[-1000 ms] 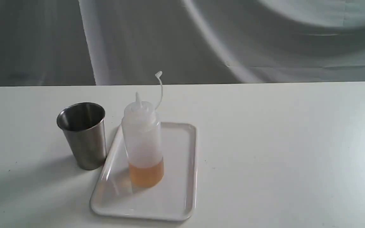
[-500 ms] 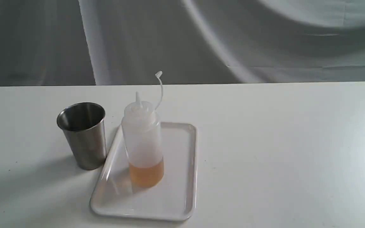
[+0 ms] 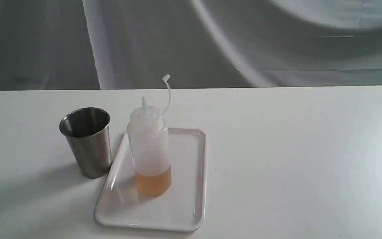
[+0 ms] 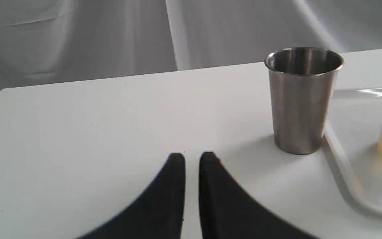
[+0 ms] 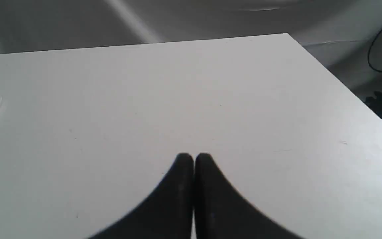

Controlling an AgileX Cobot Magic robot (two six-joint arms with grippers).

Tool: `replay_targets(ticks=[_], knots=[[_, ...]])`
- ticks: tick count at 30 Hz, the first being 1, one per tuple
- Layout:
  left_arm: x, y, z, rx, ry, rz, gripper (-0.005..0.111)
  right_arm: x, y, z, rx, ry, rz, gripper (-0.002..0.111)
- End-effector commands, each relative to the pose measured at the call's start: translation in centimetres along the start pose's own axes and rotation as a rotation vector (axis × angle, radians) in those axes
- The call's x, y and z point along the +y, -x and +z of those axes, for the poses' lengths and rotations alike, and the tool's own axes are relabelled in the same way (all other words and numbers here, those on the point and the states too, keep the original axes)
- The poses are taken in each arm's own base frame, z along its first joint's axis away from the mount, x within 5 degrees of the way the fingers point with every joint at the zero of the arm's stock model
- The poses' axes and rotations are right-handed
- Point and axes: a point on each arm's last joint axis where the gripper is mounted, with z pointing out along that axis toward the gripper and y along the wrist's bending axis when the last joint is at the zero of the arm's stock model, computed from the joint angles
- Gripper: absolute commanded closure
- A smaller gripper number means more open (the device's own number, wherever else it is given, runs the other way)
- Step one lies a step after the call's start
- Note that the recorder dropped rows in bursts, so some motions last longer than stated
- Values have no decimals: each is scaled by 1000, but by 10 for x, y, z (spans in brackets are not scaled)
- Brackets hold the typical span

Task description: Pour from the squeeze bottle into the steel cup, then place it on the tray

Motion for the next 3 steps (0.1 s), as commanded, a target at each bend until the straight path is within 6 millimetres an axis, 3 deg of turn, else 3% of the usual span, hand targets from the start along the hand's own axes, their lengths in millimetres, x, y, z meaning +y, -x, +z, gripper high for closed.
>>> replay_targets(ticks=[1,3], knots=[[0,0,0,-12,-5,2,98,0,-1,0,-5,-6,8,108],[0,0,0,-12,-5,2,98,0,-1,0,-5,-6,5,108]])
